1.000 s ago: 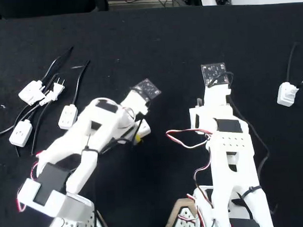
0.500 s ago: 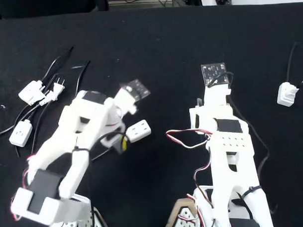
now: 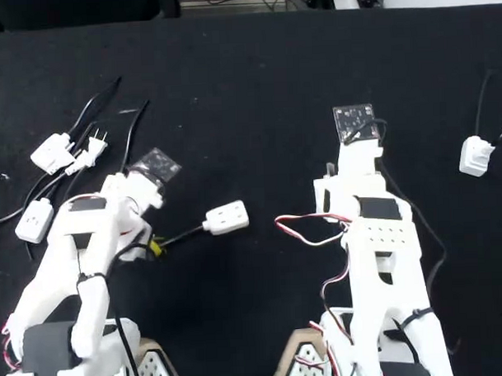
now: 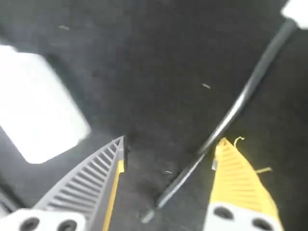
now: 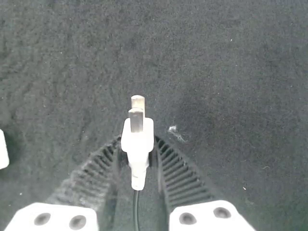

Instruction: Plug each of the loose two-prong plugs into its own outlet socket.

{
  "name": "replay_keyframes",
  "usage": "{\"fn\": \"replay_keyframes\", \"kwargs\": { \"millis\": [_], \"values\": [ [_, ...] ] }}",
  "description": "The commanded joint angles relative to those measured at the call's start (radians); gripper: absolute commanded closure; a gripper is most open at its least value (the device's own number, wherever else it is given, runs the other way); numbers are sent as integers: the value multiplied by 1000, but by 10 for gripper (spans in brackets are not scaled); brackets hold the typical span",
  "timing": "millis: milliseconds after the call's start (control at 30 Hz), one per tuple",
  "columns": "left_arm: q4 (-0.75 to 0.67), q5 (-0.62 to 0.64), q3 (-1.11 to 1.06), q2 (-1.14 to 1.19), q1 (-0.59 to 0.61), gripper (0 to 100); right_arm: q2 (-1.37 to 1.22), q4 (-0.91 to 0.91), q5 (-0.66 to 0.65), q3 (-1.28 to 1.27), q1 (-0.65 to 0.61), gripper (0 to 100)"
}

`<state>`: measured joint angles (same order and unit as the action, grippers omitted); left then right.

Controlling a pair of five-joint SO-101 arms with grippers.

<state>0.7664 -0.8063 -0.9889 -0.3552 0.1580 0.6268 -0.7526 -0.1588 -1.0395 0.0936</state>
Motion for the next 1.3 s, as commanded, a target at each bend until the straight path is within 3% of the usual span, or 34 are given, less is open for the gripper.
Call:
{"fn": "replay_keyframes", "kwargs": {
  "millis": [0, 233, 433, 667, 833, 1033, 1267],
  "values": [
    [-112, 81, 19, -35, 12, 715, 33, 15, 8, 8, 21, 988],
    [-127, 170, 47, -35, -90, 715, 33, 17, 8, 2, 21, 988],
    [44, 235, 128, -34, -206, 715, 33, 21, 8, 1, 21, 988],
    [-95, 453, 116, -6, -340, 715, 33, 21, 8, 1, 21, 988],
    [-158, 559, 133, 60, -424, 715, 33, 21, 8, 1, 21, 988],
    [-239, 623, 193, 204, -446, 715, 33, 20, 8, 1, 21, 988],
    [-48, 629, 292, 253, -438, 715, 33, 21, 8, -1, 21, 988]
  ]
}}
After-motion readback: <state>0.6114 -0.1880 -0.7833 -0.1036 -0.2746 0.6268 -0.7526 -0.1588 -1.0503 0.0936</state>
